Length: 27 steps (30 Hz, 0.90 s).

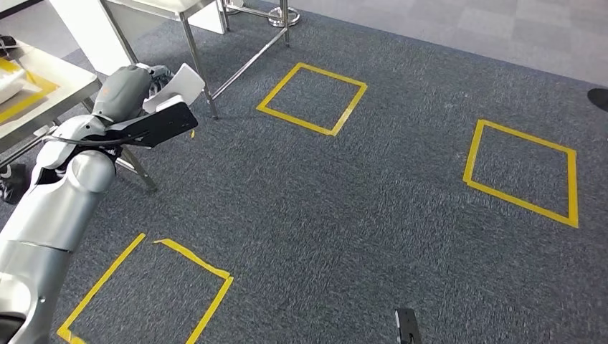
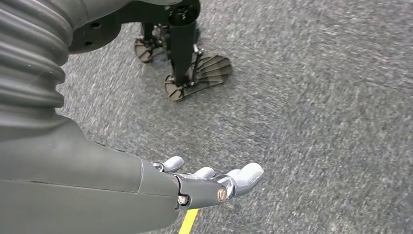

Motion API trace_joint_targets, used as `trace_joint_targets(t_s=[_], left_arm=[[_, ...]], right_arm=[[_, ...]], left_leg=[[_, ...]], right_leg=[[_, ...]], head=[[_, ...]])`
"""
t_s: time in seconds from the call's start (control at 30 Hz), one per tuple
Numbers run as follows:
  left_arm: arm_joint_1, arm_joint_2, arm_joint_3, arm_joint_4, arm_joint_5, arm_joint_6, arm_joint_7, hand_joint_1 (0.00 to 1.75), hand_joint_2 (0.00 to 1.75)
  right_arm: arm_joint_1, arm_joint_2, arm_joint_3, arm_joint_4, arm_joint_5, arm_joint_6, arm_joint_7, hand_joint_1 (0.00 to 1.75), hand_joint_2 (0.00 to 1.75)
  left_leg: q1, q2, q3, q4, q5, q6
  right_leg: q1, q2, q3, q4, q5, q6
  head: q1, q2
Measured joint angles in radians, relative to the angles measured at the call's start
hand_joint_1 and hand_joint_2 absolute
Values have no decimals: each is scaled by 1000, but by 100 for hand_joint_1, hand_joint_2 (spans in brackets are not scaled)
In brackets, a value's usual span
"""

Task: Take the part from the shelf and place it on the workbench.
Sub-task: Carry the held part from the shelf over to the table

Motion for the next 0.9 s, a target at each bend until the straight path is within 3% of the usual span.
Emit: trace_joint_targets(t_s=[0.07,0.1,0.13,0.2,0.27,0.33,0.4,0.47,0.53,0.57,0.6,0.63,0.7,0.73,0.8,0.87,0.9], left_arm=[[7,3,0,6,-10,6,12,143,175],[11,5,0,9,-16,11,19,143,175],[13,6,0,11,-23,17,25,143,175],[15,8,0,13,-34,28,32,143,175],[14,6,0,14,-43,36,35,143,175],[17,6,-1,14,-48,39,36,143,175],[18,8,0,13,-50,40,37,143,175],[16,6,0,12,-50,41,37,143,175],[18,4,0,12,-50,41,36,143,175],[20,4,0,12,-50,41,36,143,175],[23,4,0,13,-50,41,36,143,175],[24,4,0,13,-50,41,36,143,175],[22,4,0,13,-50,41,36,143,175],[21,4,0,12,-51,41,36,143,175],[21,5,0,12,-52,41,37,143,175],[21,8,0,12,-53,41,37,143,175],[21,11,0,12,-54,42,38,143,175]], right_arm=[[0,0,-4,0,-3,-1,-3,0,175],[0,0,-5,0,-3,0,-3,0,175],[1,0,-6,0,-3,1,-4,0,175],[2,0,-7,0,-2,2,-4,0,175],[2,0,-7,0,-2,2,-4,0,175],[1,0,-8,0,-1,2,-4,0,175],[0,0,-8,0,-1,2,-4,0,175],[-1,0,-8,0,-1,2,-4,0,175],[-1,0,-8,0,-1,2,-4,0,175],[-1,0,-8,0,-1,2,-4,0,175],[0,0,-8,0,-1,2,-4,0,175],[0,0,-8,0,-1,2,-4,0,175],[-1,0,-8,0,0,2,-4,0,175],[-1,-1,-8,0,1,2,-4,0,175],[-2,-1,-8,0,4,3,-3,0,175],[-3,0,-8,0,8,3,-2,0,175],[-5,0,-8,0,9,4,-2,0,175]], left_leg=[[7,2,-63,72,-30,-9],[10,4,-74,64,-16,-11],[13,10,-68,20,25,-12],[13,46,-33,-112,121,-15],[6,75,-11,-187,155,-5],[3,64,-9,-190,151,14],[6,40,-7,-190,153,26],[9,17,-3,-191,152,35],[8,-8,-2,-190,149,40],[7,-20,-2,-188,147,41],[6,-32,-2,-186,146,42],[5,-45,-2,-184,144,42],[5,-70,-2,-181,142,40],[5,-81,-2,-180,141,36],[6,-100,-5,-181,142,25],[8,-111,-8,-185,145,11],[6,-97,-11,-178,138,7]], right_leg=[[-3,-3,15,2,-15,1],[-4,-5,24,4,-24,3],[-7,-9,34,6,-33,6],[-9,-20,54,12,-54,16],[-4,-36,64,16,-71,29],[1,-55,68,18,-82,40],[-1,-52,66,35,-101,50],[-6,-25,22,125,-146,58],[-7,-11,-59,265,-194,61],[-6,-10,-93,311,-198,60],[-5,-8,-110,319,-182,58],[-5,-3,-106,285,-148,53],[-4,27,-55,146,-68,41],[-4,43,-31,87,-44,36],[0,56,-9,41,-36,31],[0,35,-2,34,-32,25],[-2,26,2,28,-29,19]], head=[[0,0],[0,0],[0,0],[-1,0],[-2,0],[-1,0],[2,0],[6,0],[10,0],[11,0],[11,0],[11,0],[11,0],[11,0],[11,0],[13,0],[12,0]])
